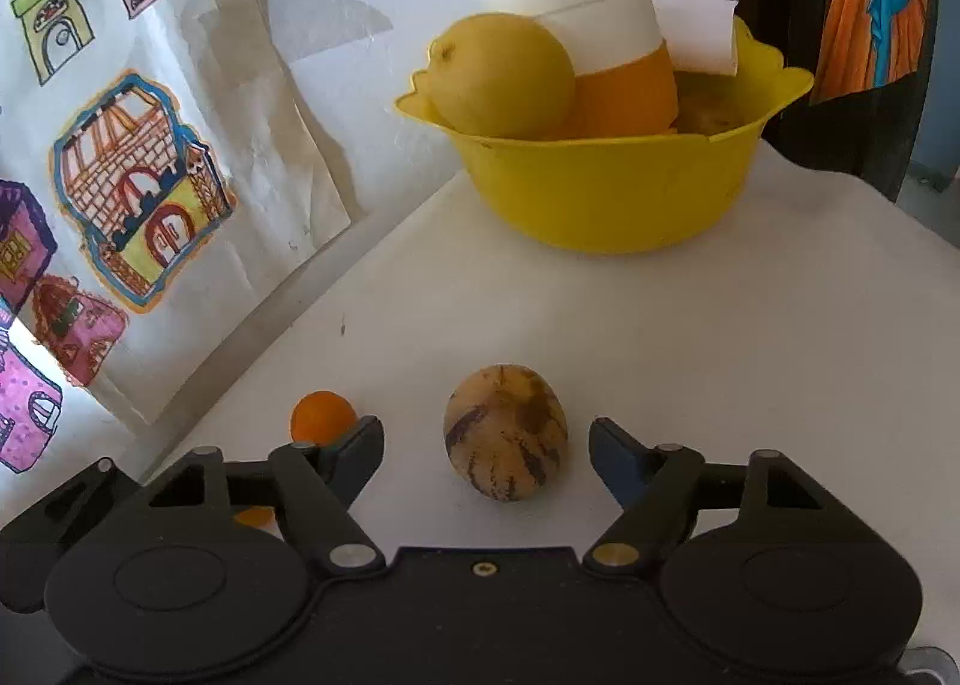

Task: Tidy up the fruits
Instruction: 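Move the right tool to the striped pepino while the left tool approaches a small fruit, then close the right tool on the striped pepino while the left tool closes on its fruit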

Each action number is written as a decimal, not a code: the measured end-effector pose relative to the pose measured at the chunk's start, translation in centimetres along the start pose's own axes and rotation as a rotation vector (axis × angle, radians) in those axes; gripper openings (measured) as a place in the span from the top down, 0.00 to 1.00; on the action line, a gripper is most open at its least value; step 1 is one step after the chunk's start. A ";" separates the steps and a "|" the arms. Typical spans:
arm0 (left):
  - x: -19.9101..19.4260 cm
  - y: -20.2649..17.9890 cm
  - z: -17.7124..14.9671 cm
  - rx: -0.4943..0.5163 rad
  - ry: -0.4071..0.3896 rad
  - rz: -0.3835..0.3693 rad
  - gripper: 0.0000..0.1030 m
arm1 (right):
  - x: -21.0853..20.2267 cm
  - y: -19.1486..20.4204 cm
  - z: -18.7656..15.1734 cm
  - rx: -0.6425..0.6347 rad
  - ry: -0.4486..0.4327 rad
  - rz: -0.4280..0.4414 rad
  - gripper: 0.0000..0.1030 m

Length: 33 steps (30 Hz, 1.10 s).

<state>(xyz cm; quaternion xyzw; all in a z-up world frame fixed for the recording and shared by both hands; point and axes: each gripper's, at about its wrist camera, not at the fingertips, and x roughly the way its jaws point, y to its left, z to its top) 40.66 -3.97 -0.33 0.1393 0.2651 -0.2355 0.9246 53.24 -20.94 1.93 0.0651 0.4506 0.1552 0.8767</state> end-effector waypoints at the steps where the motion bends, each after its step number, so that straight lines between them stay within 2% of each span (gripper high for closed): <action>1: 0.2 0.0 0.1 0.002 0.010 0.008 0.29 | 0.2 0.0 0.0 -0.002 0.002 0.001 0.28; 4: 0.9 0.1 0.1 -0.003 0.042 0.012 0.36 | 0.6 0.0 -0.1 -0.006 0.008 0.005 0.34; 11: 1.1 0.7 0.1 -0.059 0.084 0.025 0.40 | 1.2 -0.2 -0.5 0.019 0.001 0.004 0.38; 19: 1.9 1.4 0.2 -0.122 0.102 0.014 0.61 | 1.4 -0.5 -0.7 0.029 -0.008 -0.009 0.46; 26: 2.4 2.3 0.2 -0.198 0.092 0.004 0.61 | 1.3 -0.7 -0.7 0.036 -0.014 -0.008 0.49; 33: 2.9 2.3 0.7 -0.220 0.085 0.012 0.61 | 1.4 -0.7 -0.7 0.048 -0.017 -0.005 0.49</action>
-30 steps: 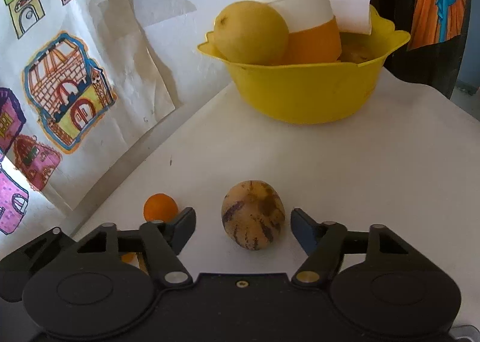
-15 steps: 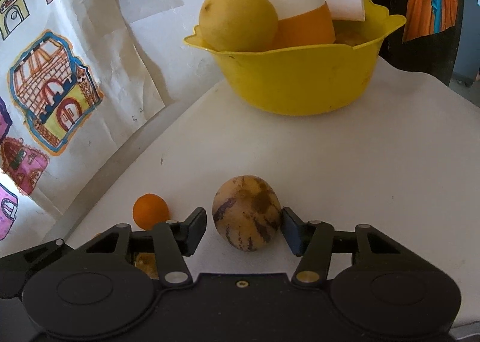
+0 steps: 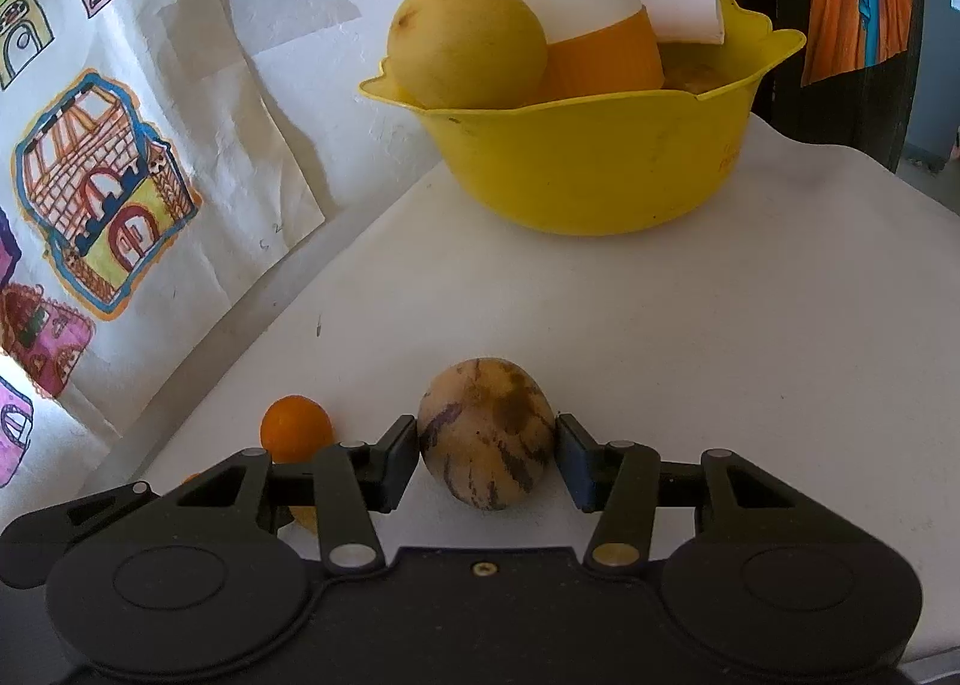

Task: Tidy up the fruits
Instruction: 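Close the right tool on the striped pepino while the left tool closes on its fruit, then carry the pepino in right tool toward the tray while left tool carries the small fruit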

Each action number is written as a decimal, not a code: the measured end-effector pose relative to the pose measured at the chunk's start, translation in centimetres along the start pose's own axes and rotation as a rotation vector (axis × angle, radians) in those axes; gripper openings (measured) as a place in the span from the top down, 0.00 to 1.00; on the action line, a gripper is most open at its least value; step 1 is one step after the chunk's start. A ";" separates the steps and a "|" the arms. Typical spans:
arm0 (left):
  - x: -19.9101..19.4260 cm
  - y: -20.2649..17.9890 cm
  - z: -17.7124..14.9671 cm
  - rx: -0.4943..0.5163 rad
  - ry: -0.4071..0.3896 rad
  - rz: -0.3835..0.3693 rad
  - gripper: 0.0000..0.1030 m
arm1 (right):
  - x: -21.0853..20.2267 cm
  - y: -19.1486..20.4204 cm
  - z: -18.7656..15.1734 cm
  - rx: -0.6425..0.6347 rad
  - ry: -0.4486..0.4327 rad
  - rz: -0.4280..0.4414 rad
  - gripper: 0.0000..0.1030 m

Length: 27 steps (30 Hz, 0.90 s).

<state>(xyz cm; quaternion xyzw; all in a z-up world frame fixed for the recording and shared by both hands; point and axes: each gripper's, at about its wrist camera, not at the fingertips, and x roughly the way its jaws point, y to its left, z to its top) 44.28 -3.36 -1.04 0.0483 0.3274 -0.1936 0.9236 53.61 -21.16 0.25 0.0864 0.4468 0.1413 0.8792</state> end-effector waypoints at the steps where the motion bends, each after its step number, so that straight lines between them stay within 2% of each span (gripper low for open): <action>1: 0.1 0.0 0.1 -0.007 -0.003 0.000 0.61 | 0.0 -0.1 0.0 0.002 -0.001 0.001 0.49; 5: 0.3 -0.2 0.3 -0.009 -0.007 0.001 0.61 | 0.0 0.0 0.0 0.003 -0.005 -0.002 0.49; 9: 0.7 -0.6 0.2 0.007 0.000 0.017 0.70 | 0.1 -0.2 0.0 0.017 -0.008 0.007 0.49; 18: 0.7 -0.5 0.1 -0.031 -0.019 -0.017 0.71 | 0.0 0.0 -0.2 0.023 -0.018 0.002 0.53; 27: -0.7 -1.9 -0.6 0.010 -0.026 -0.039 0.71 | -1.8 -1.4 -0.8 0.059 -0.036 0.073 0.53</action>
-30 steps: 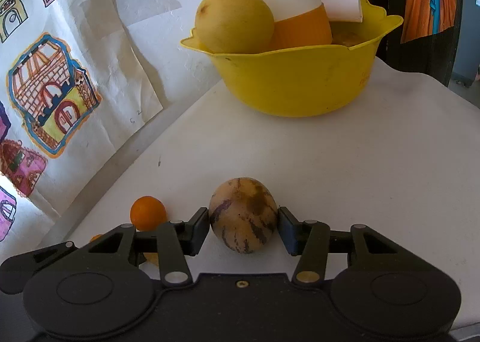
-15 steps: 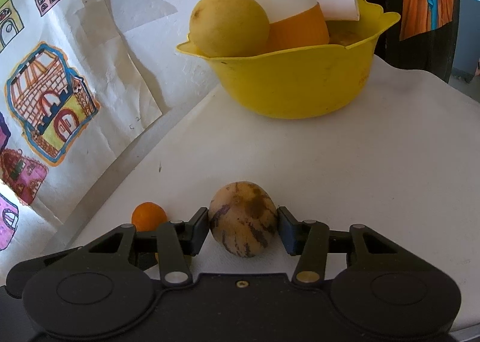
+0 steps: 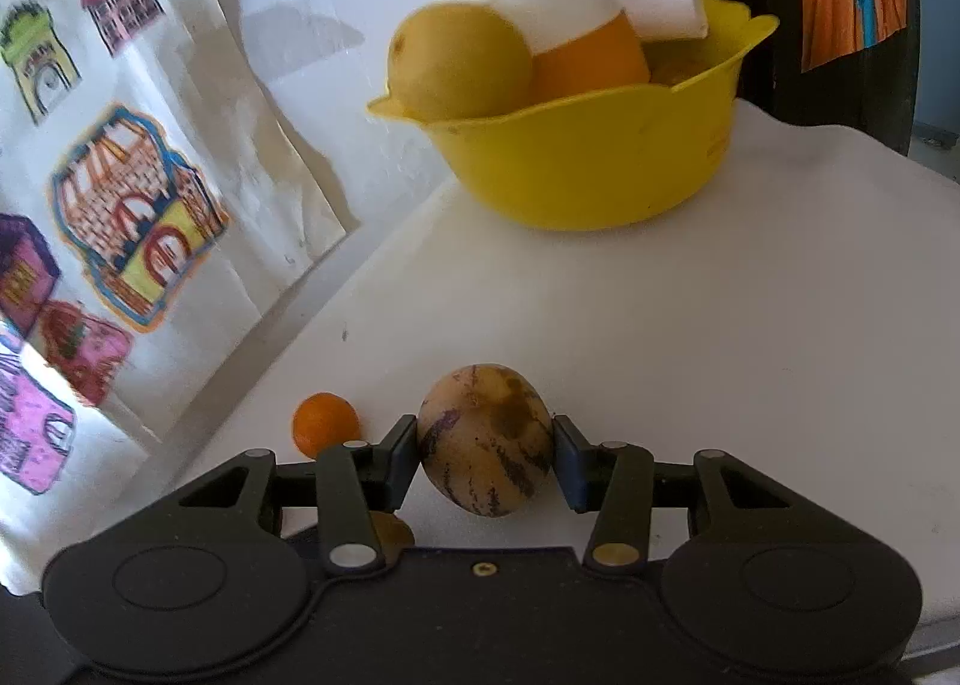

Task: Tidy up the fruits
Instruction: 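Carry the pepino in right tool toward the tray while left tool carries the small fruit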

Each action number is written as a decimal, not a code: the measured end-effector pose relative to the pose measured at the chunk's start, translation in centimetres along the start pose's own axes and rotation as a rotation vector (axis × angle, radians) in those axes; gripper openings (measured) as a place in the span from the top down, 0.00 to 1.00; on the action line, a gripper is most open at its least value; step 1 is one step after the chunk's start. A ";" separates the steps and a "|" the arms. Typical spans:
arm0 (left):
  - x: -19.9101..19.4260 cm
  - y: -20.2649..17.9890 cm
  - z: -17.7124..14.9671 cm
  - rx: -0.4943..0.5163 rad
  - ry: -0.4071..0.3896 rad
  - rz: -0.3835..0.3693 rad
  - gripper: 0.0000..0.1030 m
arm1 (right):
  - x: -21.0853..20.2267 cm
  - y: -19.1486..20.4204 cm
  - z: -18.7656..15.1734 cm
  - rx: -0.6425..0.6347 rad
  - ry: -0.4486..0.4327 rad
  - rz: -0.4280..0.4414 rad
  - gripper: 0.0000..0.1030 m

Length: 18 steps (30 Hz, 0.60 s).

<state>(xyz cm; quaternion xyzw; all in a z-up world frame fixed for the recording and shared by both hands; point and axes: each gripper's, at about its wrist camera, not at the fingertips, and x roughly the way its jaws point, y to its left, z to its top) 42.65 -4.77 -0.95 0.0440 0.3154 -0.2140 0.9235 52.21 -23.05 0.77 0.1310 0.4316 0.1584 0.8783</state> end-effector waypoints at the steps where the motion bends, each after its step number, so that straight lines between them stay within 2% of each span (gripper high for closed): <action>1: -0.2 -0.2 0.0 0.001 0.000 -0.002 0.71 | -0.4 -0.2 0.1 0.004 -0.007 0.005 0.53; 9: -2.1 -2.5 0.4 0.019 -0.028 -0.057 0.71 | -6.1 -1.3 -0.7 -0.041 -0.064 0.000 0.53; 18: -3.2 -6.6 0.5 0.056 -0.034 -0.130 0.71 | -13.2 -3.2 -4.4 -0.082 -0.113 -0.022 0.53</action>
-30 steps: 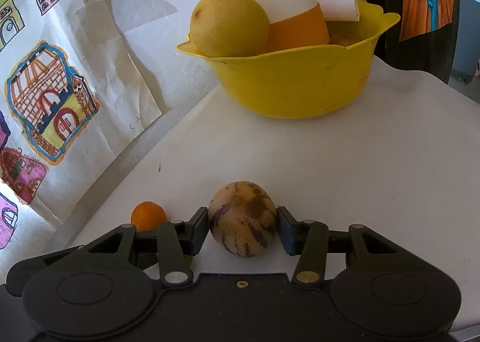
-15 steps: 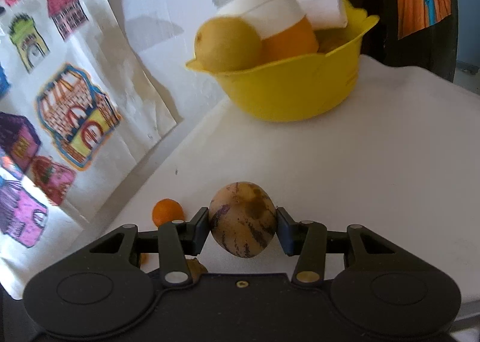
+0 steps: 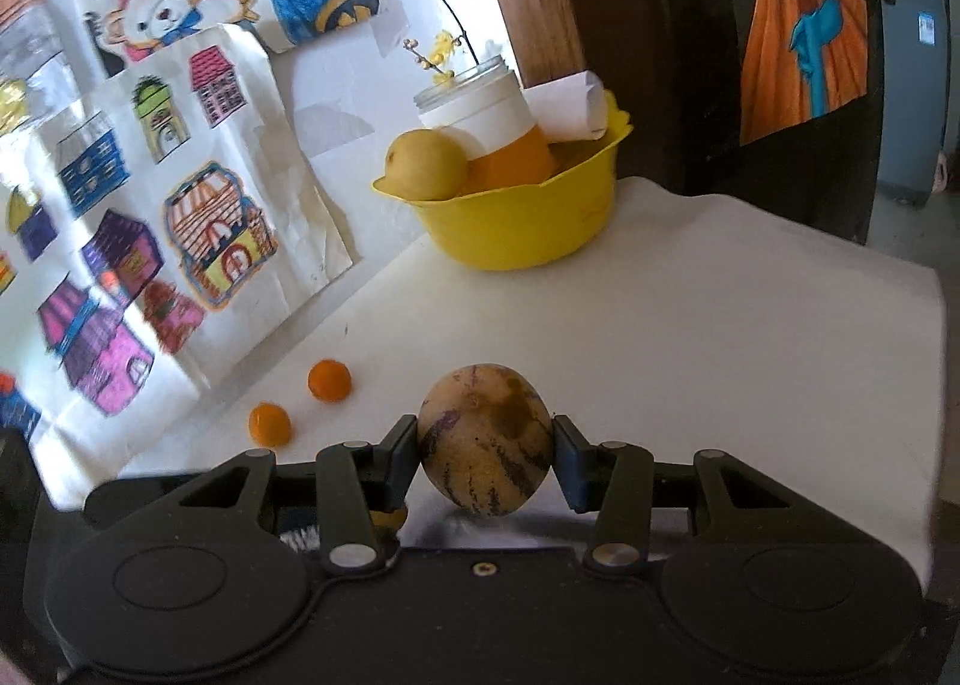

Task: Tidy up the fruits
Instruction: 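Carry the pepino in right tool toward the tray while left tool carries the small fruit, then lower the striped pepino and small brown fruit onto the tray and open both tools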

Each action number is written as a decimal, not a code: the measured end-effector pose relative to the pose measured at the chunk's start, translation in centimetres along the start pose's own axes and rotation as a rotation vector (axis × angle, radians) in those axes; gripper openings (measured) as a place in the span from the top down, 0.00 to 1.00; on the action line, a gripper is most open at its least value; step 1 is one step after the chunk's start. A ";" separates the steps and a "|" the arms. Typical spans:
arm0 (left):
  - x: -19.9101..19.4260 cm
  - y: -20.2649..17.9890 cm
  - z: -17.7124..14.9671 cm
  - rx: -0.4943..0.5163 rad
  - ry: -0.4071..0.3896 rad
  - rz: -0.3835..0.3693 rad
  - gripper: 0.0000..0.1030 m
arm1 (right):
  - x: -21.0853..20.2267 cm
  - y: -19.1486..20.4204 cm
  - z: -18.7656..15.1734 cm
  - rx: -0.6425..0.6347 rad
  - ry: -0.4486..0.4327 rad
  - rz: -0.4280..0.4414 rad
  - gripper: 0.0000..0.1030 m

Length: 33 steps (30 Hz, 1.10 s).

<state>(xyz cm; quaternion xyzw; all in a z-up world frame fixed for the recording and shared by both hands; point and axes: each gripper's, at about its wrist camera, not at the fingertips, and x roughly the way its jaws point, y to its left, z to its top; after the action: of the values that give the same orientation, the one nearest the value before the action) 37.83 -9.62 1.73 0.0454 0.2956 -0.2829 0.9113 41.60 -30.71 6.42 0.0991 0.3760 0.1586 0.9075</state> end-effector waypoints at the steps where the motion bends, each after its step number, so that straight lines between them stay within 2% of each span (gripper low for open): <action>1: 0.1 -0.4 0.1 -0.002 0.002 -0.009 0.71 | -0.6 0.0 -0.4 -0.014 0.003 -0.007 0.53; 10: 0.9 -2.7 -0.6 -0.008 0.042 -0.032 0.71 | -1.4 -0.9 -2.9 -0.061 0.054 -0.053 0.53; 20: 2.2 -3.0 -0.7 -0.010 0.106 -0.021 0.71 | 0.9 -1.2 -2.4 -0.124 0.126 -0.128 0.53; 27: 2.3 -2.7 -1.0 -0.050 0.124 -0.024 0.71 | 2.7 -1.9 -1.9 -0.129 0.210 -0.104 0.53; 33: 2.2 -2.4 -1.1 -0.062 0.121 -0.028 0.71 | 3.2 -2.5 -1.8 -0.121 0.225 -0.103 0.52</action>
<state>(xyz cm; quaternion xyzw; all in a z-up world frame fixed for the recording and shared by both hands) 37.44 -12.44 -0.26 0.0302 0.3594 -0.2829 0.8887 42.95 -31.71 2.31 0.0064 0.4697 0.1443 0.8710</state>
